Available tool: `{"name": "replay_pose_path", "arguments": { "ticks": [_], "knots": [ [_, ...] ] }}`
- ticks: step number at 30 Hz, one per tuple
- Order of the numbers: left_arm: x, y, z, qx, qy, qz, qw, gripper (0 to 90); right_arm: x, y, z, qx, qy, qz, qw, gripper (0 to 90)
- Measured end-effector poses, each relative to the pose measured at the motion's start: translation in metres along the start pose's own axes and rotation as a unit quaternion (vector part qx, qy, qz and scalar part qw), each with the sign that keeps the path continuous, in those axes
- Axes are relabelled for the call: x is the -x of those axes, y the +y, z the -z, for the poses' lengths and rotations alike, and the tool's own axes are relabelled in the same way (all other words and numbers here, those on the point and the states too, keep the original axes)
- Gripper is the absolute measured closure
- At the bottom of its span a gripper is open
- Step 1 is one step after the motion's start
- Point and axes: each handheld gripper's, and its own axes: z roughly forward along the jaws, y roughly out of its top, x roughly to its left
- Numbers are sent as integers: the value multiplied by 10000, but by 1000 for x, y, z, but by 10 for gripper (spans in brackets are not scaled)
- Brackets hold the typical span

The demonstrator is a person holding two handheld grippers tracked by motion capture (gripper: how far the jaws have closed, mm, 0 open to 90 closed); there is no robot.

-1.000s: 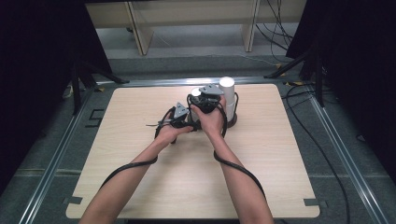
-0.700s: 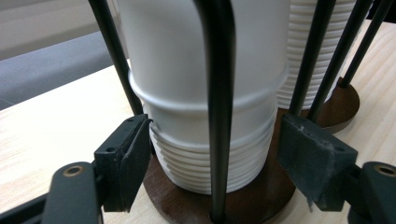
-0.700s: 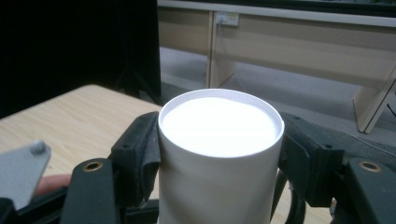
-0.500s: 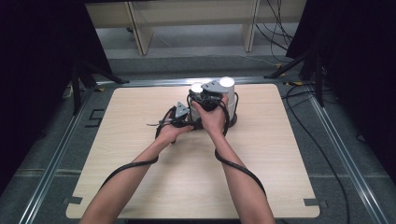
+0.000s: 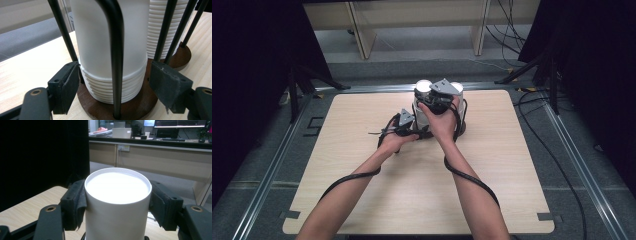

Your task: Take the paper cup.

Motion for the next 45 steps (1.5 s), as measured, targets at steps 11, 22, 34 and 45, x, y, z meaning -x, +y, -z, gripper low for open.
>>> {"name": "replay_pose_path", "arguments": {
  "ticks": [11,22,34,45],
  "knots": [
    [0,3,5,-151,123,-167,9997,138,-3,13,8,210,29,58,9998,349],
    [5,9,27,30,107,-116,9999,90,-3,25,25,403,133,76,9991,349],
    [6,-2,74,240,-31,-214,9995,40,-6,15,59,421,377,99,9984,348],
    [16,-16,130,391,-101,-155,9991,32,-13,-13,97,305,628,11,9976,349]
  ]
}}
